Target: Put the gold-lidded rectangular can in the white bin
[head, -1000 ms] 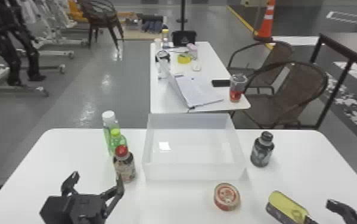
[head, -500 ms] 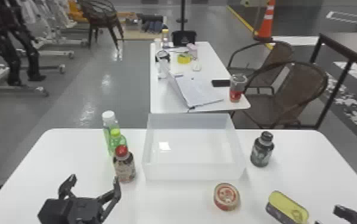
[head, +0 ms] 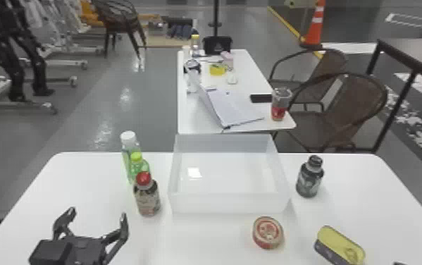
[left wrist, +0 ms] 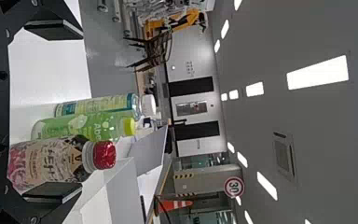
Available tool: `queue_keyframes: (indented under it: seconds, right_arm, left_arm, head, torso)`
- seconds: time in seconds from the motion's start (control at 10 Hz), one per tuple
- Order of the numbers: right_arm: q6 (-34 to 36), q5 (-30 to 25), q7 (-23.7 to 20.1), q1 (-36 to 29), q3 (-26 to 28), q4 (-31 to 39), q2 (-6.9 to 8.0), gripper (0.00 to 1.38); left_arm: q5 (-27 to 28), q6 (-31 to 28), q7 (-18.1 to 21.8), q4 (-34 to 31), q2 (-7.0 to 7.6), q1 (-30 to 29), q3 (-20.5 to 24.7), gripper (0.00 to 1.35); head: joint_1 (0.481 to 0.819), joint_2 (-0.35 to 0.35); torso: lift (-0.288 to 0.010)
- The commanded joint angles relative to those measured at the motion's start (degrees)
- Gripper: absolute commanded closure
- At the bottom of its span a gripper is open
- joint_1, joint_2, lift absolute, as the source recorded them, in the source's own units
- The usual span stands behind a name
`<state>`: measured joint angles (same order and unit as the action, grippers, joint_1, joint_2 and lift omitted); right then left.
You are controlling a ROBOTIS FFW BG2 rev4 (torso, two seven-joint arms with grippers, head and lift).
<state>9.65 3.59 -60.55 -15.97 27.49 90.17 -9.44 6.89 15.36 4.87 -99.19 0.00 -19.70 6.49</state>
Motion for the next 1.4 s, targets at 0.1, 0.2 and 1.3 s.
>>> queue_keyframes:
  seconds: [0.1,0.2,1.3]
  right_arm:
    - [-0.07,-1.92,0.08,1.73,-1.04,-2.45,-0.84,0.30]
    - [-0.51,-1.92,0.35,2.87,-2.53,-4.30,-1.63,0.30]
    - [-4.20,-2.27,3.07,12.80,-14.31,-14.23,-6.03,0.48]
  left_arm:
    - [0.32,0.54,0.14,0.49,-0.15,-0.16,0.98,0.15]
    - [0.32,0.81,0.14,0.67,-0.15,-0.16,0.98,0.15]
    - [0.32,3.18,1.28,2.07,-0.15,-0.07,2.65,0.15]
  head:
    - [0.549,0.000]
    - [0.549,0.000]
    - [0.549,0.000]
  torso:
    - [-0.100]
    - [-0.100]
    - [-0.100]
